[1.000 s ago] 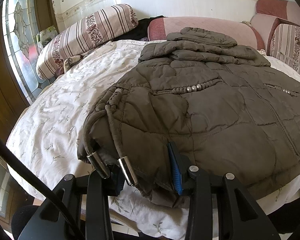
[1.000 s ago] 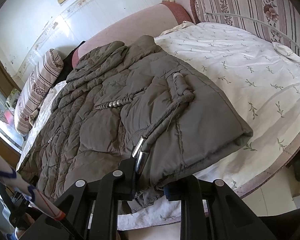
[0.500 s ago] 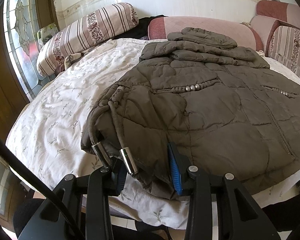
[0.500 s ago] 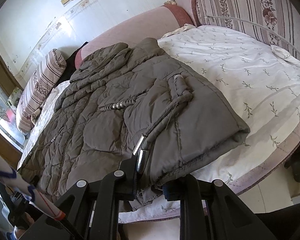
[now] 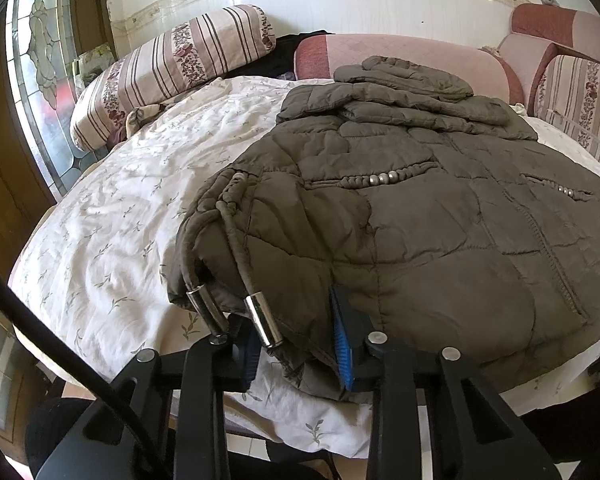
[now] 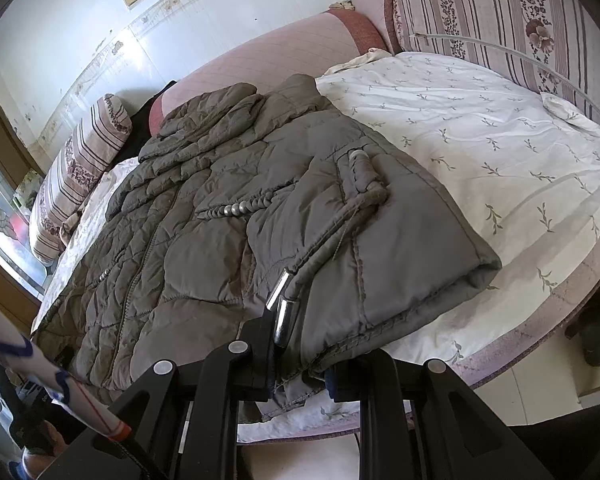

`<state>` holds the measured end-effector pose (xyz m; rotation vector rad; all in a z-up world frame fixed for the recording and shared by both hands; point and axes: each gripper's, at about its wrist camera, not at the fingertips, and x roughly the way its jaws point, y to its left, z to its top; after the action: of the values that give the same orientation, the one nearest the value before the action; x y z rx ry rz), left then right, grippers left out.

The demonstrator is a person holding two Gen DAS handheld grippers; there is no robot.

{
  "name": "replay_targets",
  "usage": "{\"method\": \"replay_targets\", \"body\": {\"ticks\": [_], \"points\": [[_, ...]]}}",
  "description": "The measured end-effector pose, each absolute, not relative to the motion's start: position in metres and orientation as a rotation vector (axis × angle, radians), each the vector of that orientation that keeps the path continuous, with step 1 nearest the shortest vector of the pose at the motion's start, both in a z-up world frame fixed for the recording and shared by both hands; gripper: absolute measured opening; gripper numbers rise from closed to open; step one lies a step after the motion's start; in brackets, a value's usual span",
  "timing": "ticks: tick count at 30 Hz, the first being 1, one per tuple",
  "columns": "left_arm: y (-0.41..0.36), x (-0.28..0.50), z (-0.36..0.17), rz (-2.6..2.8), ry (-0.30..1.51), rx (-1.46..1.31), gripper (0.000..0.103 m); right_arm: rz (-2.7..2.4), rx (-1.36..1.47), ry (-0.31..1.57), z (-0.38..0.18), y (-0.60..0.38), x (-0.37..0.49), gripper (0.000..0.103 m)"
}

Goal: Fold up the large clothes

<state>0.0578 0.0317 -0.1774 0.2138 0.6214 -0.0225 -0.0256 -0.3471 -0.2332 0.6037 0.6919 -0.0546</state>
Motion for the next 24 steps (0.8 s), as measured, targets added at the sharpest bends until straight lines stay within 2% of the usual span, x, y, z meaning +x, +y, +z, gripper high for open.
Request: {"method": "replay_targets", "body": {"ticks": [5,24], "points": [[0.029,0.058,-0.176,-0.033,0.615,0.216,0.022,-0.054,0.602,0.696,-0.235,-0.348,-0.024,0.019],[0.028,0.050,-0.158,-0.058,0.553,0.208,0.019,-0.011,0.565,0.625,-0.217,-0.350,-0.030,0.015]]}}
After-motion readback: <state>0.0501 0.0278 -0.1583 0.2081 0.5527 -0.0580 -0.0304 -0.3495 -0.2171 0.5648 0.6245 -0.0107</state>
